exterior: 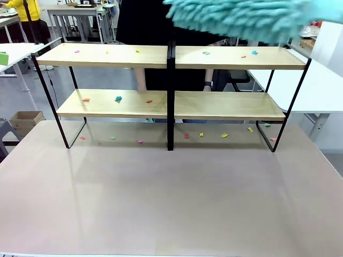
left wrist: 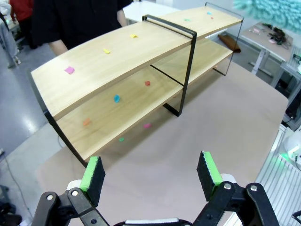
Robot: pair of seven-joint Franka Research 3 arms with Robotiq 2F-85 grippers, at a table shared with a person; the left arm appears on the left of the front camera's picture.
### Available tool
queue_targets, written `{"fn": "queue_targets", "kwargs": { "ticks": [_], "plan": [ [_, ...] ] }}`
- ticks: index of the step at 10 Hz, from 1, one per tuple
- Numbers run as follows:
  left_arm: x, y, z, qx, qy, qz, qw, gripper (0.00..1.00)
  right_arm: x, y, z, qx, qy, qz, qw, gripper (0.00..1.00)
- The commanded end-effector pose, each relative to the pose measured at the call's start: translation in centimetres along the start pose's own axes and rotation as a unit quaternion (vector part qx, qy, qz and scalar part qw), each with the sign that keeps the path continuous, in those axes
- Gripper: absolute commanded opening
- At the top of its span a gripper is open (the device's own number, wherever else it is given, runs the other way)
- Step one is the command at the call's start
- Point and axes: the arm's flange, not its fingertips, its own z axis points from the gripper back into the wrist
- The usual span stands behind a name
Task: Clean the shelves.
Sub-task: Clean a randomly selected level of the Shelf with the Duster.
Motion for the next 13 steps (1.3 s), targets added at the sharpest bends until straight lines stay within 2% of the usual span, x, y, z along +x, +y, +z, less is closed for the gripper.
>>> {"fn": "queue_targets", "kwargs": {
  "ticks": [1,3,4,5,6,7,8,9,11,13],
  "plan": [
    [0.0,-0.1,0.0,0.003,0.003,0.002,1.000,1.00,9.2,3.9,-4.6,-0.070,0.004,-0.073,0.995,0.12],
    [0.0,-0.1,0.0,0.003,0.003,0.002,1.000,1.00,15.6,7.8,-10.1,-0.187,-0.033,-0.128,0.973,0.12],
    [0.0,-0.1,0.0,0.003,0.003,0.002,1.000,1.00,17.5,8.0,-12.1,-0.237,-0.066,-0.112,0.963,0.12],
    [0.0,-0.1,0.0,0.003,0.003,0.002,1.000,1.00,18.8,7.0,-12.5,-0.230,-0.076,-0.102,0.965,0.12],
    [0.0,-0.1,0.0,0.003,0.003,0.002,1.000,1.00,17.6,6.6,-12.0,-0.108,0.058,-0.041,0.992,0.12],
    [0.0,-0.1,0.0,0.003,0.003,0.002,1.000,1.00,17.1,8.0,-13.8,-0.195,-0.082,-0.083,0.974,0.12],
    [0.0,-0.1,0.0,0.003,0.003,0.002,1.000,1.00,18.0,6.9,-14.5,-0.182,-0.046,-0.076,0.979,0.12],
    [0.0,-0.1,0.0,0.003,0.003,0.002,1.000,1.00,18.1,7.2,-14.9,-0.216,-0.067,-0.119,0.967,0.12],
    [0.0,-0.1,0.0,0.003,0.003,0.002,1.000,1.00,20.8,7.4,-18.7,-0.236,-0.092,-0.145,0.956,0.12],
    [0.0,-0.1,0.0,0.003,0.003,0.002,1.000,1.00,22.1,7.0,-20.6,-0.258,-0.099,-0.180,0.944,0.12]
  ]
}}
